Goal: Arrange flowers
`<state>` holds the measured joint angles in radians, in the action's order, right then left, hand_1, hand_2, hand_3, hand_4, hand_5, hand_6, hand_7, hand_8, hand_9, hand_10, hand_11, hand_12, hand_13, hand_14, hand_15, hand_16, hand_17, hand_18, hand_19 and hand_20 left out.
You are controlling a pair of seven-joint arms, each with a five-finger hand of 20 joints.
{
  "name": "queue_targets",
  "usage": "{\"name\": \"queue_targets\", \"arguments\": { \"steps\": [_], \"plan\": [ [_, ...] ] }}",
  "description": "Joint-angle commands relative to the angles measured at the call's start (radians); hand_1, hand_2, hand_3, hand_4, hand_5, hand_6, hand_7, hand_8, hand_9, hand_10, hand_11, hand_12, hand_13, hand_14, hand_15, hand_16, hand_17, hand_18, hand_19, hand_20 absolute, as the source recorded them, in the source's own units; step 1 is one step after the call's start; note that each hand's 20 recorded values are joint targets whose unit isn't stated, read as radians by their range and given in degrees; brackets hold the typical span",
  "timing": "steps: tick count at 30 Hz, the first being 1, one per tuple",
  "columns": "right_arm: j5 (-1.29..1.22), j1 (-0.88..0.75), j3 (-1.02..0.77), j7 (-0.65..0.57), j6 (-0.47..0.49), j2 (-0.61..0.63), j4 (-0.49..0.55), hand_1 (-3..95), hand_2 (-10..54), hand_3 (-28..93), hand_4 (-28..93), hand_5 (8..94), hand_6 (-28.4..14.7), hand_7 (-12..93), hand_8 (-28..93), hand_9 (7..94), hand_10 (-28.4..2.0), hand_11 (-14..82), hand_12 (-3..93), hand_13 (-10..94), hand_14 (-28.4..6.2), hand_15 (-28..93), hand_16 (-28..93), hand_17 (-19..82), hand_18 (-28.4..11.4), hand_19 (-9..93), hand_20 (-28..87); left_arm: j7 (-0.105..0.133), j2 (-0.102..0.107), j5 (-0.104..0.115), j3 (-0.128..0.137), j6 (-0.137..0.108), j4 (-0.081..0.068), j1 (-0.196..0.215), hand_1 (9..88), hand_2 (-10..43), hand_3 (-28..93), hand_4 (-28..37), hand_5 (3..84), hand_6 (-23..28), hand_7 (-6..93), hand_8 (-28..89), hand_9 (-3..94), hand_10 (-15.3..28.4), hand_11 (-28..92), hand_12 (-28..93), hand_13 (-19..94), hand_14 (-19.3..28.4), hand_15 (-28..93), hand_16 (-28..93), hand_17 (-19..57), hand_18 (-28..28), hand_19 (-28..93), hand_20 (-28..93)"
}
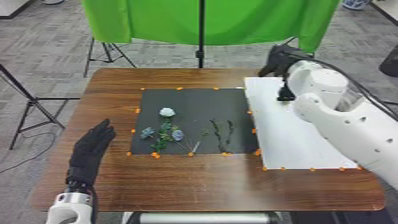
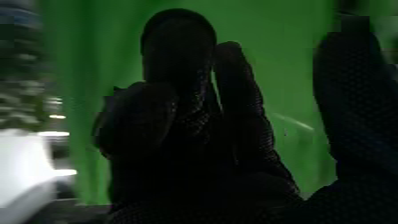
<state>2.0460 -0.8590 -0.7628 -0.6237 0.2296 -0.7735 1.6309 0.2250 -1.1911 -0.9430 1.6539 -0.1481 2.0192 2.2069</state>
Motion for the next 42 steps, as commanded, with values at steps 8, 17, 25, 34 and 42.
{"name": "queue_targets", "arguments": {
  "steps": [8,17,25,34,42],
  "plan": [
    [0.041,-0.096,0.041,-0.033,-0.029,-0.005,-0.155,36.3,-9.5,62,-13,59.3,-0.6,10,-6,68.5,-17.6,13.4,21.6,84,-7.3,53,33,60,-12.2,93,44,-0.016,-0.011,-0.009,0.005,0.003,0.004,0.019,21.8,1.8,65,-28.3,40.4,3.2,8.4,-5,36.3,11.4,10,15,27,14.4,11,5,2.2,11.5,2,18],
    [0.101,-0.143,0.103,0.004,-0.232,-0.012,-0.218,44.7,-9.5,62,-14,63.6,0.1,14,-7,73.1,-14.9,16.9,21.2,88,-4.3,52,33,63,-9.6,93,43,-0.017,-0.010,-0.010,0.005,0.008,0.005,0.020,22.6,1.5,65,-28.3,40.1,2.6,8.7,-5,36.4,11.3,10,15,27,14.4,12,5,2.2,11.6,3,18],
    [0.076,-0.165,0.094,0.089,-0.435,0.037,-0.011,63.4,-9.5,51,-14,80.8,-1.2,18,13,91.1,-9.9,8.6,37.0,94,-1.9,54,33,69,-8.1,93,46,-0.026,-0.007,-0.011,0.007,0.016,0.002,0.017,22.6,1.4,65,-28.3,40.1,2.8,8.5,-5,36.3,11.4,10,15,27,14.4,12,5,2.2,11.6,3,18],
    [-0.076,-0.074,0.246,0.221,-0.389,-0.014,0.142,62.1,-9.5,53,-14,81.2,-1.0,18,14,91.4,-9.8,8.8,37.5,94,-1.8,55,33,70,-8.1,93,48,-0.020,-0.009,-0.012,-0.003,0.018,-0.004,0.003,22.6,1.5,64,-28.2,39.9,2.7,8.1,-5,36.1,11.2,10,15,27,14.4,12,5,2.2,11.5,3,18],
    [-0.099,-0.045,0.345,0.266,-0.351,-0.071,0.143,61.1,-9.5,54,-16,81.0,-0.6,18,14,91.4,-9.5,8.2,37.7,94,-1.8,55,33,70,-8.1,93,48,-0.021,-0.012,-0.014,-0.006,0.018,-0.007,-0.004,22.5,1.7,64,-28.1,39.5,2.6,7.4,-5,35.9,11.2,9,15,27,14.2,11,5,2.2,11.5,2,18]
  ]
}}
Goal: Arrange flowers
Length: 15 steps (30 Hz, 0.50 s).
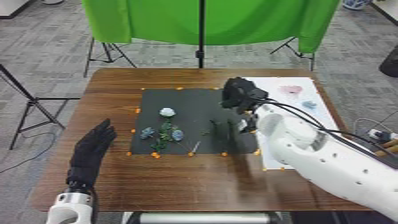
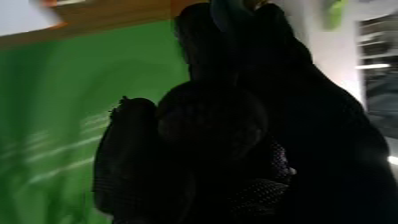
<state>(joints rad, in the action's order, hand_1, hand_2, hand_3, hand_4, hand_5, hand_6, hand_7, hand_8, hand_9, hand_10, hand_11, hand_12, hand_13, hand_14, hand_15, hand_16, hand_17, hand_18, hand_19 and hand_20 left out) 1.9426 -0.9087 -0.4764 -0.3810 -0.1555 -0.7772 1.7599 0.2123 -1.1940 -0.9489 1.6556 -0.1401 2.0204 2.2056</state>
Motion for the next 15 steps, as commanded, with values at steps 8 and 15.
{"name": "queue_targets", "arguments": {
  "steps": [8,15],
  "plan": [
    [-0.056,-0.005,0.079,0.026,0.061,-0.090,0.016,59.8,-9.5,55,-16,80.0,-0.8,18,13,90.8,-9.5,7.8,37.8,94,-1.9,54,33,69,-8.3,93,49,-0.009,-0.008,-0.008,-0.009,0.010,-0.010,-0.004,22.5,1.6,64,-28.2,39.5,2.6,7.4,-5,36.0,11.1,9,15,27,14.2,10,5,2.2,11.5,2,18],
    [-0.044,-0.010,0.091,0.042,0.071,-0.120,-0.002,58.4,-9.5,54,-16,79.0,-1.2,18,12,89.2,-9.7,9.4,36.2,94,-1.9,53,34,69,-8.3,93,49,-0.011,-0.011,-0.009,-0.010,0.013,-0.012,-0.007,22.5,1.6,64,-28.2,39.5,2.8,7.2,-5,35.9,11.2,8,16,27,14.1,10,5,2.2,11.5,2,18]
  ]
}}
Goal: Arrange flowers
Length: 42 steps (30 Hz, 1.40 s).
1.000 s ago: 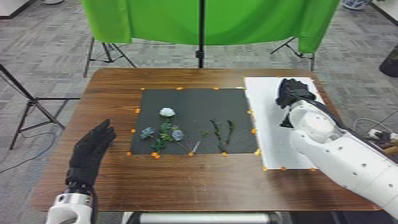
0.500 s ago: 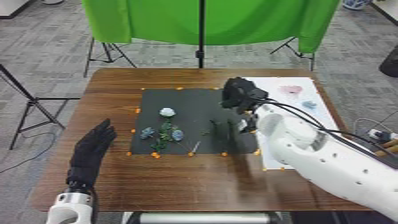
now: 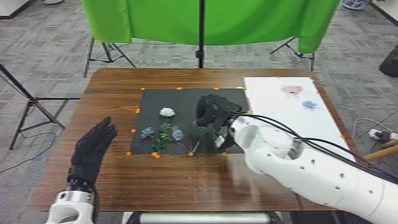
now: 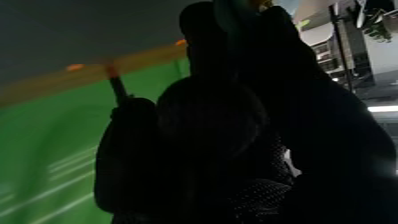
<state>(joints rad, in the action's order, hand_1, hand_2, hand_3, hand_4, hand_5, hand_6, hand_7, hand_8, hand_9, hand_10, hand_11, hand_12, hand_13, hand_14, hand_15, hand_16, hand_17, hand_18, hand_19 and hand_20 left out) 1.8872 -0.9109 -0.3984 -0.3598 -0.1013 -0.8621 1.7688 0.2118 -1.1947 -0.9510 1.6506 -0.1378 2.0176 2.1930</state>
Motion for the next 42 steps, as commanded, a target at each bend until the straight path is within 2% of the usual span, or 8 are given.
{"name": "queue_targets", "arguments": {
  "steps": [1,6,12,17,24,32,35,42],
  "plan": [
    [0.021,-0.008,0.015,0.025,0.012,-0.036,-0.016,57.9,-9.5,53,-15,78.2,-1.4,17,12,88.1,-10.1,10.8,35.1,94,-1.9,53,35,69,-8.2,93,50,-0.011,-0.009,-0.008,-0.007,0.012,-0.011,0.002,22.5,1.6,64,-28.2,39.5,2.7,7.2,-5,35.9,11.2,8,16,27,14.1,10,5,2.2,11.5,2,18],
    [0.044,-0.011,0.013,0.024,0.010,-0.041,-0.028,56.9,-9.5,47,-12,76.0,-2.2,16,11,84.5,-11.6,16.6,29.7,93,-2.2,53,36,68,-8.3,93,50,-0.011,-0.009,-0.007,-0.005,0.012,-0.012,0.002,22.4,1.3,65,-28.2,39.9,2.9,8.2,-5,36.2,11.3,10,16,27,14.3,11,5,2.2,11.5,2,18],
    [0.076,-0.012,0.000,0.013,0.016,-0.039,-0.038,46.1,-9.5,61,-20,73.7,-2.1,17,-3,81.6,-12.8,22.0,21.6,93,-2.2,53,36,68,-8.4,93,49,-0.014,-0.010,-0.008,-0.005,0.015,-0.012,0.000,22.4,1.3,65,-28.2,39.9,2.8,8.4,-5,36.2,11.3,10,15,27,14.3,11,5,2.1,11.6,3,18],
    [0.084,-0.025,-0.044,0.004,0.013,-0.026,-0.031,43.7,-9.5,60,-22,71.9,-2.3,16,-8,81.4,-13.1,22.0,21.4,93,-2.3,52,36,68,-8.3,93,49,-0.013,-0.011,-0.007,-0.003,0.012,-0.008,0.008,22.5,1.2,65,-28.2,40.0,2.8,8.4,-5,36.3,11.3,10,15,27,14.4,11,5,2.1,11.5,3,18],
    [0.179,-0.090,-0.272,-0.119,-0.036,0.093,0.003,39.7,-9.5,59,-17,69.9,-2.2,16,-8,78.9,-13.8,21.5,21.9,90,-4.0,53,36,65,-10.1,93,49,-0.012,-0.007,-0.009,0.003,0.009,-0.005,0.012,22.4,0.9,65,-28.2,40.2,2.8,9.0,-5,36.5,11.6,11,15,27,14.5,12,5,2.1,11.6,3,18],
    [0.228,-0.156,-0.468,-0.322,0.164,0.174,-0.125,32.8,-9.5,60,-13,60.7,-3.1,10,-6,68.3,-18.9,14.7,21.7,83,-8.3,56,34,60,-12.9,93,50,-0.014,-0.008,-0.008,0.006,0.010,0.001,0.027,22.4,1.0,65,-28.2,40.1,2.8,9.1,-6,36.5,11.6,11,15,27,14.5,13,4,2.0,11.6,3,18],
    [0.231,-0.192,-0.514,-0.360,0.159,0.174,-0.168,31.7,-9.5,59,-13,59.5,-1.3,8,-7,64.4,-19.9,11.9,21.1,81,-9.1,55,34,59,-13.2,93,49,-0.012,-0.005,-0.009,0.005,0.010,0.000,0.021,22.5,1.0,65,-28.2,40.1,2.8,9.2,-6,36.4,11.5,11,15,27,14.5,13,4,2.0,11.6,3,18],
    [0.221,-0.205,-0.502,-0.373,0.185,0.146,-0.279,31.0,-9.5,58,-12,56.3,-3.0,7,-6,62.0,-20.4,10.9,21.3,80,-9.7,56,33,59,-12.7,93,47,-0.019,-0.004,-0.011,0.006,0.013,0.000,0.018,22.6,1.1,65,-28.2,40.1,2.8,9.2,-6,36.4,11.5,11,15,27,14.5,13,4,2.0,11.6,3,18]
  ]
}}
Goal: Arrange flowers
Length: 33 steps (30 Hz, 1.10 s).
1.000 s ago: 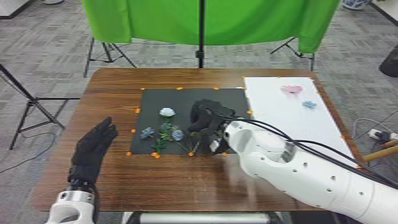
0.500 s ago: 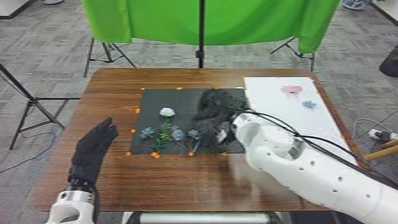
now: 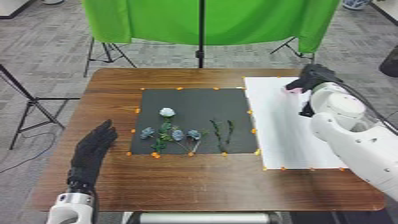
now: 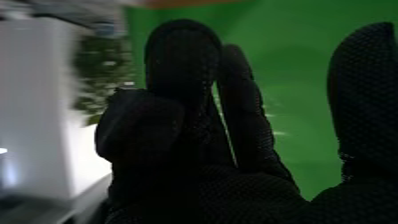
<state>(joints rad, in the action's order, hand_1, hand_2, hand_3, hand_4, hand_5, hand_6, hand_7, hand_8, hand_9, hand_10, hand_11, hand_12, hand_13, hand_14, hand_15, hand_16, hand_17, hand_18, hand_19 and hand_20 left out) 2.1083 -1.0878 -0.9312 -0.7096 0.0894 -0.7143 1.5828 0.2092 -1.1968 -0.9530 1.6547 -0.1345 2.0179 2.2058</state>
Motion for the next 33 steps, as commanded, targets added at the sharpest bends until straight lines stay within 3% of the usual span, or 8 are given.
{"name": "queue_targets", "arguments": {
  "steps": [1,7,11,14,16,21,24,33],
  "plan": [
    [-0.006,-0.027,0.042,-0.020,-0.020,-0.009,-0.111,31.2,-9.5,58,-12,56.3,-2.8,7,-6,62.4,-20.4,11.0,21.4,81,-9.6,56,33,59,-12.5,93,47,-0.017,-0.002,-0.008,0.000,0.009,-0.001,0.005,22.6,1.1,65,-28.2,40.1,2.8,9.2,-6,36.4,11.5,11,15,27,14.5,13,4,2.0,11.6,3,18],
    [0.005,-0.021,0.099,0.009,-0.115,-0.033,-0.191,35.0,-9.5,59,-13,59.5,-1.1,9,-7,67.7,-18.9,12.7,20.6,85,-7.2,56,32,62,-11.3,93,46,-0.017,-0.007,-0.012,-0.004,0.014,-0.004,-0.002,22.6,1.1,65,-28.1,40.1,2.9,9.1,-6,36.4,11.5,11,14,27,14.5,13,4,2.0,11.6,3,18],
    [0.053,-0.022,0.128,0.034,-0.252,-0.025,-0.209,44.3,-9.5,61,-16,66.8,-0.5,13,-9,74.8,-15.3,16.4,19.5,88,-5.1,55,32,64,-10.0,93,46,-0.015,-0.010,-0.011,-0.002,0.008,-0.002,0.000,22.7,1.1,65,-28.0,40.1,2.8,9.1,-6,36.4,11.5,11,14,27,14.5,13,4,2.0,11.6,3,18],
    [0.087,-0.049,0.091,0.053,-0.352,-0.010,-0.146,59.8,-9.5,50,-13,76.1,-1.5,15,7,85.1,-12.2,11.4,29.6,92,-3.3,53,34,67,-9.0,93,47,-0.016,-0.010,-0.011,-0.003,0.009,-0.004,-0.002,22.6,1.1,65,-28.0,40.1,2.9,9.1,-6,36.5,11.5,11,14,27,14.5,13,4,2.0,11.6,3,18],
    [0.073,-0.055,0.085,0.079,-0.385,0.006,-0.068,62.5,-9.5,51,-13,80.0,-1.6,16,10,89.1,-11.1,10.1,33.5,93,-2.6,53,34,68,-8.5,93,47,-0.019,-0.009,-0.010,-0.001,0.009,-0.003,0.001,22.8,1.1,65,-28.1,40.1,2.9,9.1,-6,36.5,11.5,11,15,27,14.6,13,4,2.0,11.6,3,18],
    [-0.002,-0.003,0.179,0.202,-0.364,0.027,0.112,63.2,-9.5,52,-14,81.4,-1.5,16,11,90.8,-10.5,10.3,34.8,94,-2.3,54,34,69,-8.4,93,49,-0.024,-0.009,-0.011,-0.005,0.013,-0.007,-0.007,22.7,0.9,65,-28.0,40.1,2.9,9.1,-6,36.5,11.5,11,15,27,14.6,13,4,2.0,11.6,3,18],
    [-0.030,0.056,0.281,0.283,-0.333,0.011,0.155,63.1,-9.5,52,-14,81.5,-1.5,16,11,90.8,-10.2,9.9,35.2,94,-2.2,54,35,69,-8.4,93,49,-0.025,-0.010,-0.014,-0.009,0.019,-0.008,-0.012,22.7,1.0,65,-28.1,40.2,2.9,9.1,-6,36.5,11.5,11,14,27,14.6,13,4,2.0,11.6,3,18],
    [0.010,0.180,0.498,0.370,-0.316,-0.090,0.028,61.9,-9.5,53,-16,81.1,0.0,17,10,90.8,-9.3,9.1,36.3,94,-1.8,54,36,68,-9.0,93,53,-0.024,-0.018,-0.018,-0.011,0.019,-0.007,-0.010,22.7,0.9,66,-28.2,40.4,3.0,9.8,-6,36.8,11.8,12,14,27,14.7,13,4,2.0,11.6,3,18]
  ]
}}
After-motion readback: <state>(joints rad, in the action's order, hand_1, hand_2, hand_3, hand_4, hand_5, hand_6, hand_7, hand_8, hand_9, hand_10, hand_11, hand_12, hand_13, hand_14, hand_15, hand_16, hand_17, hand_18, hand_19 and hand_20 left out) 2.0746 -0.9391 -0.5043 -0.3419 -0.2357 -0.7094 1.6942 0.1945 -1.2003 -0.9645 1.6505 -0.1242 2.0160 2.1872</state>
